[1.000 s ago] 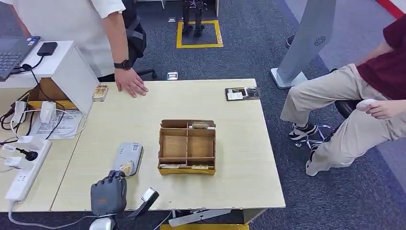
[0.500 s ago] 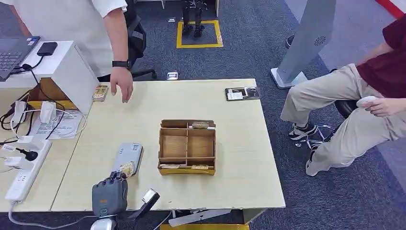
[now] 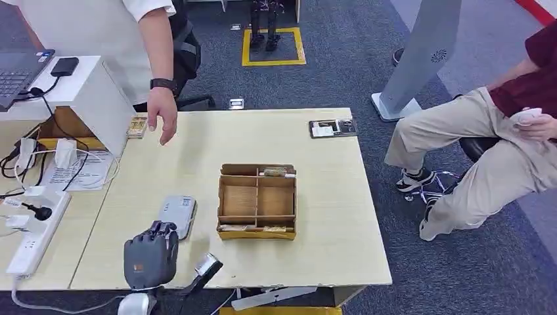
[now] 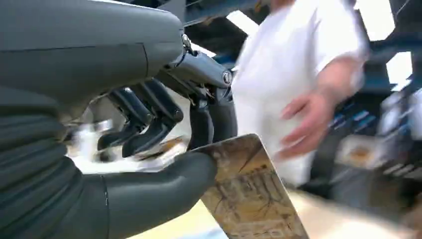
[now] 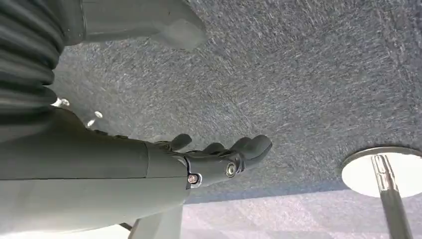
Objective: Pass the card to the sensor for recognition and then transmit it.
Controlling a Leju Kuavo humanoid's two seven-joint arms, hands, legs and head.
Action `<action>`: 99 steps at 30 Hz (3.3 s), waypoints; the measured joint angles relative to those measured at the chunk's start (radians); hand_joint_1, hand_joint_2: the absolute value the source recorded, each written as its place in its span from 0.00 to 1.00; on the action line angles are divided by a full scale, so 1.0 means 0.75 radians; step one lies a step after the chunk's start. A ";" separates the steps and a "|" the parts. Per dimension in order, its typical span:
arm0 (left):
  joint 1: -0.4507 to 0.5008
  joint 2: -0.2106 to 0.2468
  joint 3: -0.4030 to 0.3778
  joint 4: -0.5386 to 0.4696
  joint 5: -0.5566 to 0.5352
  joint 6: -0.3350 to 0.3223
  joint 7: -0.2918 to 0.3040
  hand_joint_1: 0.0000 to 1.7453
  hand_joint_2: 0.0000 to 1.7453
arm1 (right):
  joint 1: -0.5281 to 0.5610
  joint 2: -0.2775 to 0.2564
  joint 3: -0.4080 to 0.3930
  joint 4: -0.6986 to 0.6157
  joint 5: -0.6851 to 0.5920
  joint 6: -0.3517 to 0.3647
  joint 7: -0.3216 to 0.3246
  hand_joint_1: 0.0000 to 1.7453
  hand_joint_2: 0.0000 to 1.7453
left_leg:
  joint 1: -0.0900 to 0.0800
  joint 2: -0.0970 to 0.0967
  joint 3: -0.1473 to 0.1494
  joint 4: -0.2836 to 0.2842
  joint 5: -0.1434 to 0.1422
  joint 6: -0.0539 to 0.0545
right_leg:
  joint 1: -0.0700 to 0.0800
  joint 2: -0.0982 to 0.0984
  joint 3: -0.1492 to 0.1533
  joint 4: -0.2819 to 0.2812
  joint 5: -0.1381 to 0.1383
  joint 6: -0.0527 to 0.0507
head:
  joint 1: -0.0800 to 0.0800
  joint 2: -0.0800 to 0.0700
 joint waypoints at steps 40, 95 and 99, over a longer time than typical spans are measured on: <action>-0.113 -0.321 0.570 -0.315 0.462 -0.006 -0.530 1.00 1.00 | -0.011 0.003 0.000 -0.009 0.082 0.000 0.001 0.00 1.00 | 0.000 0.001 0.002 0.000 0.000 0.000 | 0.001 0.001 -0.001 0.000 0.000 -0.001 | 0.001 0.000; 0.000 -0.312 0.323 -0.313 0.547 -0.006 -0.921 0.00 1.00 | -0.011 0.002 0.000 -0.004 -0.130 0.000 -0.040 0.00 1.00 | 0.000 0.001 0.001 0.000 0.000 0.000 | 0.000 0.001 -0.001 0.000 0.000 -0.001 | 0.000 0.000; 0.021 -0.293 0.251 -0.305 0.497 -0.006 -0.871 0.00 1.00 | -0.007 0.002 0.000 -0.013 -0.135 0.000 -0.040 0.00 1.00 | 0.000 0.001 0.001 0.000 0.000 0.000 | 0.000 0.001 -0.001 0.000 0.000 0.000 | 0.000 0.000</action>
